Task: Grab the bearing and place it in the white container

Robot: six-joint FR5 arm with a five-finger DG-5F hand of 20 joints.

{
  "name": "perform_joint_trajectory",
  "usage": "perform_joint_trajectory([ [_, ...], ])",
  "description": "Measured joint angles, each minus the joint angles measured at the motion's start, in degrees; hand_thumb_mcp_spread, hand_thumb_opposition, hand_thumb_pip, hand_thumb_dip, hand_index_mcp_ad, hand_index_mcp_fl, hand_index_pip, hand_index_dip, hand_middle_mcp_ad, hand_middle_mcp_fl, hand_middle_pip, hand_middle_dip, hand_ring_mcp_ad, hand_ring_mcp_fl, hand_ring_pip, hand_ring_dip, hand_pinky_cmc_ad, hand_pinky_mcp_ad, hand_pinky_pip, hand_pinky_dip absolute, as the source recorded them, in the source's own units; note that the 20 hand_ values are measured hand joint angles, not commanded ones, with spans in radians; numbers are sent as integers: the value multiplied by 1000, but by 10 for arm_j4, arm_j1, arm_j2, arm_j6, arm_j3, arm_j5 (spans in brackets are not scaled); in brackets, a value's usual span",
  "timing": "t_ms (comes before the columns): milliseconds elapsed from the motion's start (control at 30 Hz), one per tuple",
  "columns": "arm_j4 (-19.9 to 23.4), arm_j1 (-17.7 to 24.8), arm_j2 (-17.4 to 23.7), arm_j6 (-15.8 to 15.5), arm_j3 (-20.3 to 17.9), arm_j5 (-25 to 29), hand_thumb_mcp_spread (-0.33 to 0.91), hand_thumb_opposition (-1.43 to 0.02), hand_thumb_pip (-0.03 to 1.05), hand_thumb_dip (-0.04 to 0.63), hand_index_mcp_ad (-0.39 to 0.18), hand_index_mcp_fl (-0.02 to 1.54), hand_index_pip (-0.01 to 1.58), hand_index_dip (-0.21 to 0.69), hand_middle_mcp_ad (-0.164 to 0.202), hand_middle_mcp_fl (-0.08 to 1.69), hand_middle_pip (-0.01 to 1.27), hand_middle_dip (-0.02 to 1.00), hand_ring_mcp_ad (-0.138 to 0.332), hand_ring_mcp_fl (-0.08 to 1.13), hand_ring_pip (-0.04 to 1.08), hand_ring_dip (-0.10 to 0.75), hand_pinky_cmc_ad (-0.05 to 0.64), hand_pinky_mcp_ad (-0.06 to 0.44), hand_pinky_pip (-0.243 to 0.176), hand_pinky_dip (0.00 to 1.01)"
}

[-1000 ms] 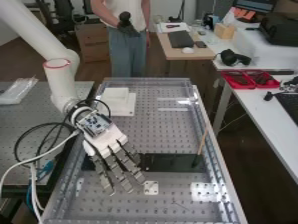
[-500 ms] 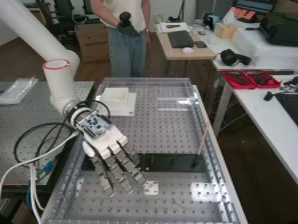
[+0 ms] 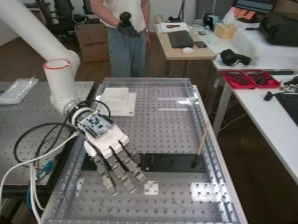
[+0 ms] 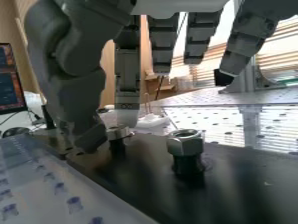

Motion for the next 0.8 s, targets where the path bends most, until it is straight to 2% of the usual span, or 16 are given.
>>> perform_joint_trajectory([
  [233,0,-2,1,-3,0,-3,506,-836,480,300,-56,276,1297,258,75,91,136,222,131,7,112,94,365,279,-45,185],
  [800,-4,-10,0,0,-2,-11,506,-834,480,300,-56,276,1300,258,75,87,136,222,131,7,110,93,365,279,-45,185],
])
